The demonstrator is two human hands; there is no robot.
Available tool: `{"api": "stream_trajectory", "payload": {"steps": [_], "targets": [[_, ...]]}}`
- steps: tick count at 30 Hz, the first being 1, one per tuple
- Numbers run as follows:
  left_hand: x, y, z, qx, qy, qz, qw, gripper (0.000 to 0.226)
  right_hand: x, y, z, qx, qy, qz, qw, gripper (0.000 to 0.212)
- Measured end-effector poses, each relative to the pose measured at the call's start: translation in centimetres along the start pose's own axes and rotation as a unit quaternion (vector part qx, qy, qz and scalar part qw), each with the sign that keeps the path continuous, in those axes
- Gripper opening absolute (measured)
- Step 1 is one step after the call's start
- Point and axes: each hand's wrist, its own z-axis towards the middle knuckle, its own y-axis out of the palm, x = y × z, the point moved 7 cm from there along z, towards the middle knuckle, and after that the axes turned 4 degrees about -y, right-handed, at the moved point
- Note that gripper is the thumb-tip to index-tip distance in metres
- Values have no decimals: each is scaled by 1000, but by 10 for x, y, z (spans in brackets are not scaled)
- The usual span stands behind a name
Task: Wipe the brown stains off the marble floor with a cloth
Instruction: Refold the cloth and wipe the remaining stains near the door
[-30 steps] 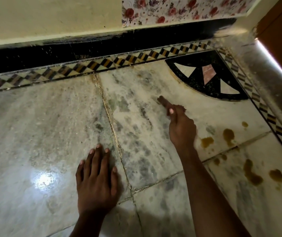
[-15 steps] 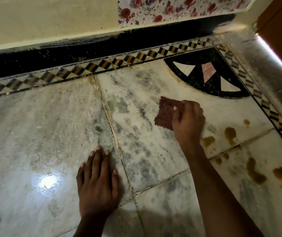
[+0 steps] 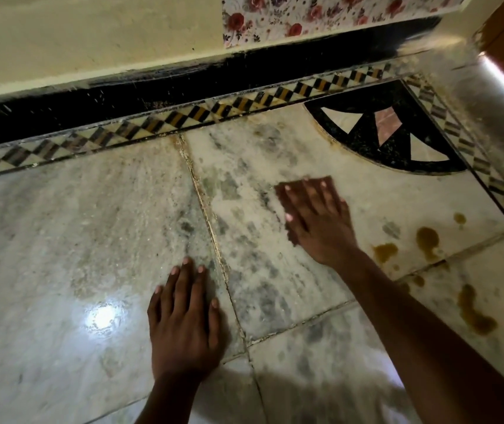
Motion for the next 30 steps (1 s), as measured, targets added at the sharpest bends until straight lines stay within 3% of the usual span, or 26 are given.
{"api": "stream_trajectory", "payload": {"steps": [4, 7, 9, 11, 14, 16, 18, 21, 23, 26, 28, 30], "targets": [[-1, -1, -1, 4, -1, 1, 1000, 63, 56, -12, 6, 40, 197, 34, 979, 62], [0, -1, 1, 11, 3, -5, 1000, 62, 52, -23, 51, 54, 254, 80, 962, 63], [-1, -2, 0, 9, -5, -8, 1000, 63, 27, -15, 58, 8, 187, 53, 981, 63], [-1, -3, -2, 8, -3, -7, 1000, 63, 1, -3, 26, -21, 49, 0, 999, 61], [-3, 0, -2, -9, -1, -3, 1000, 64, 13, 3, -47, -23, -92, -39, 995, 63], [-3, 1, -1, -23, -4, 4, 1000, 64, 54, -3, -57, -38, -64, -41, 996, 65], [-2, 2, -2, -28, -11, 1, 1000, 64, 81, -10, -38, -17, 21, -36, 999, 67], [-3, 1, -1, -25, -5, -2, 1000, 64, 79, -17, 11, 59, 162, 26, 985, 65], [-1, 1, -1, -21, -5, -4, 1000, 63, 63, -19, 34, 60, 218, 53, 973, 64], [1, -1, -1, -20, -7, -1, 1000, 62, 31, -10, 24, 23, 138, 30, 990, 63], [2, -4, -1, -13, -2, 1, 1000, 62, 20, 1, -24, 46, 40, 5, 998, 63], [3, -5, 0, -15, -2, 1, 1000, 63, 40, 3, -65, 75, 24, -13, 997, 62]]}}
